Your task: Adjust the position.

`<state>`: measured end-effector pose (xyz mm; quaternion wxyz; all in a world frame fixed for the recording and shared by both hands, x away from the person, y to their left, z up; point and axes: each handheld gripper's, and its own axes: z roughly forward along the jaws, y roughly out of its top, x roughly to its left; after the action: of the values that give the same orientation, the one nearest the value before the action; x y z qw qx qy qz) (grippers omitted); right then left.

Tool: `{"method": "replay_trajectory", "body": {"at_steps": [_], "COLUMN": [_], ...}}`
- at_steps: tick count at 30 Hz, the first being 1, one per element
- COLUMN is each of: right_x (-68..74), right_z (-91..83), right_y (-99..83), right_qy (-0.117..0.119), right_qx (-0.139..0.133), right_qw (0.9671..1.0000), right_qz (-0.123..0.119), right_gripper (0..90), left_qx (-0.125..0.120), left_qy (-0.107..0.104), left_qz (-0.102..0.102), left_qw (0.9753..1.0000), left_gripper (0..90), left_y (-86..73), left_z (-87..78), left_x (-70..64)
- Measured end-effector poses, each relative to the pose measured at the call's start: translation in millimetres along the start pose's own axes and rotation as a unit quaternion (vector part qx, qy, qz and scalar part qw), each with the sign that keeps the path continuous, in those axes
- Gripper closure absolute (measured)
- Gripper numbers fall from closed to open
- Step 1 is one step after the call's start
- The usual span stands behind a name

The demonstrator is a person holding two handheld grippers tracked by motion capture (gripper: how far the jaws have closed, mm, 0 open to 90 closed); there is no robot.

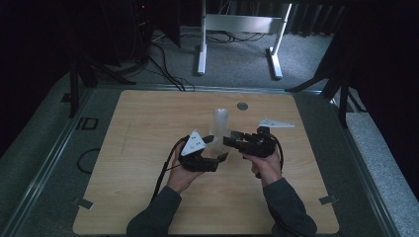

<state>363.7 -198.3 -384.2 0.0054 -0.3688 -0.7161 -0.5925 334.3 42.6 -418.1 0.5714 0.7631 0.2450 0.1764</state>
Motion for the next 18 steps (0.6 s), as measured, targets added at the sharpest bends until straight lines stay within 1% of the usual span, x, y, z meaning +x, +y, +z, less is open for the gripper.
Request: {"method": "replay_trajectory", "body": {"at_steps": [12, 18], "right_x": [-0.7, 0.4], "right_z": [-3.1, -3.1], "right_y": [-2.4, -5.0], "right_qy": [-0.004, -0.002], "right_qx": [-0.024, -0.033], "right_qw": [0.9997, 0.9994], "right_qz": [0.010, 0.012], "right_gripper": [41.4, 41.4], "left_qx": [-0.002, -0.006], "left_qy": [0.009, 0.008], "left_qz": [0.006, 0.007], "left_qw": [0.9999, 0.9999], "left_gripper": [22.8, 22.8], "left_y": [0.4, 0.0], "left_z": [2.0, 3.1], "left_x": [-1.2, -1.5]}}
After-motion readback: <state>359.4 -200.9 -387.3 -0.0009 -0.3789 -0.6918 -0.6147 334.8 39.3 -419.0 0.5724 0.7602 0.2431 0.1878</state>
